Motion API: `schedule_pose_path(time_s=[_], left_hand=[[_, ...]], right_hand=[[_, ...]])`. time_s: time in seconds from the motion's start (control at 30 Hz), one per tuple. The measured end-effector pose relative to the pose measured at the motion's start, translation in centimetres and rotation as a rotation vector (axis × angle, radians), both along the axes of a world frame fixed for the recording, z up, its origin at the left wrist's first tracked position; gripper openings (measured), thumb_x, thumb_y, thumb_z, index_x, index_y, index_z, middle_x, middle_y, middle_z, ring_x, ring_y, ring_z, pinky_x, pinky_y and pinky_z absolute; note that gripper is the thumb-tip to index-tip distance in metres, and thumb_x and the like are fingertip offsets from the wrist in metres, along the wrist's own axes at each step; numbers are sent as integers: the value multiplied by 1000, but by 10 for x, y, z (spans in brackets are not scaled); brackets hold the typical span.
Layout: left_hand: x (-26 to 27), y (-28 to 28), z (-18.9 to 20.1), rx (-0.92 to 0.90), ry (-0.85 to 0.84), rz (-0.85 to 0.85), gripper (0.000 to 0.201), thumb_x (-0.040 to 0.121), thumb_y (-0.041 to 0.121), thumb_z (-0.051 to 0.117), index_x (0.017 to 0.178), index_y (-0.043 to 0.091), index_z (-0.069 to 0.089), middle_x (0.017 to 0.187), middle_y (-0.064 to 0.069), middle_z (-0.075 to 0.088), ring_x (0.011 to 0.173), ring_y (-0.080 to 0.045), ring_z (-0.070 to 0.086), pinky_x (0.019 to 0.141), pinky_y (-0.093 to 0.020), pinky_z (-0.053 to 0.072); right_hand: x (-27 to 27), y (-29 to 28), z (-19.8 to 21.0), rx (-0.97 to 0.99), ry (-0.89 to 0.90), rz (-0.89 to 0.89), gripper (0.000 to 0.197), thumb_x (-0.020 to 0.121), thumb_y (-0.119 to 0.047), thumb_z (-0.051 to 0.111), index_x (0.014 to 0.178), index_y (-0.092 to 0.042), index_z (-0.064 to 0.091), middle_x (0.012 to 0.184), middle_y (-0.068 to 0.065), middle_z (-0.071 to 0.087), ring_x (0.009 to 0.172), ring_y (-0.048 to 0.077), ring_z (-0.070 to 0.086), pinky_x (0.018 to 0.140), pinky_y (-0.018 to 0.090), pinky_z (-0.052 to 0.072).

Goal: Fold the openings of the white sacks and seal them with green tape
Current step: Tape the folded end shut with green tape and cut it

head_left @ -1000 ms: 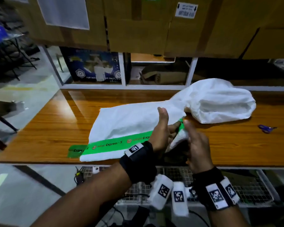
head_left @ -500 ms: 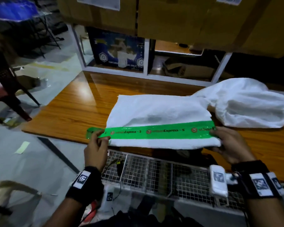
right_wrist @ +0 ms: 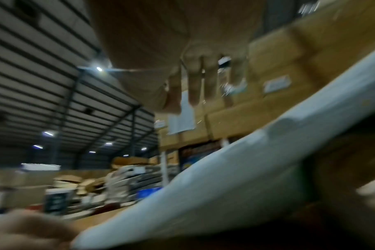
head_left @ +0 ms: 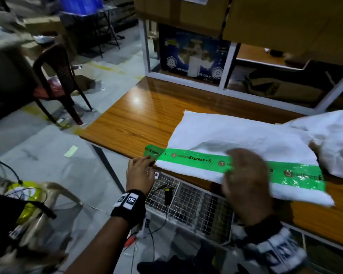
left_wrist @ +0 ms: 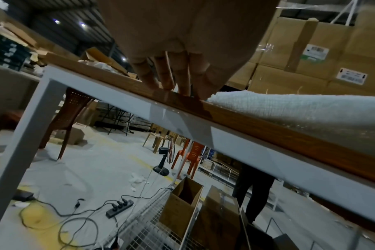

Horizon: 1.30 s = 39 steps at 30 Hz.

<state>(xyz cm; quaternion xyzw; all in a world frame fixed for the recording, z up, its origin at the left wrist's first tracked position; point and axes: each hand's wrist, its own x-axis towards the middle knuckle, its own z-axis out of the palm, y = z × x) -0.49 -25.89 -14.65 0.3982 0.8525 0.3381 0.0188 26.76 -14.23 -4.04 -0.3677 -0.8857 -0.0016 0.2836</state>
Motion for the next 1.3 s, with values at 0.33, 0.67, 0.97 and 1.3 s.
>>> schedule_pose_path(time_s=[0.33, 0.67, 0.97, 1.3], left_hand=[[-1, -11, 3, 94, -208, -52, 46, 88, 3, 61, 132, 17, 62, 134, -2, 59, 127, -20, 40, 111, -43, 40], [-10, -19, 8, 157, -355, -70, 48, 91, 4, 60, 135, 23, 60, 122, 11, 44, 125, -16, 46, 114, -35, 36], [-15, -19, 0, -89, 17, -216, 58, 99, 31, 46, 154, 23, 28, 164, 6, 19, 152, -13, 1, 121, -42, 0], [-35, -10, -2, -397, 180, -423, 75, 97, 44, 34, 159, 20, -1, 167, 2, 0, 153, -14, -6, 123, -45, -6]], right_hand=[[-161, -11, -40, -102, -658, 304, 42, 82, -23, 72, 119, -7, 59, 120, 14, 66, 114, 32, 60, 99, 45, 48], [-174, -2, -24, 6, -680, 273, 27, 80, -32, 72, 91, -8, 67, 85, 14, 70, 76, 32, 68, 63, 36, 50], [-189, -6, -50, 52, -799, 227, 56, 91, -31, 38, 117, 12, 61, 106, 31, 68, 99, 41, 68, 86, 51, 55], [-199, 0, -66, 16, -849, 210, 50, 77, -32, 83, 102, 8, 66, 92, 26, 70, 86, 37, 71, 69, 43, 60]])
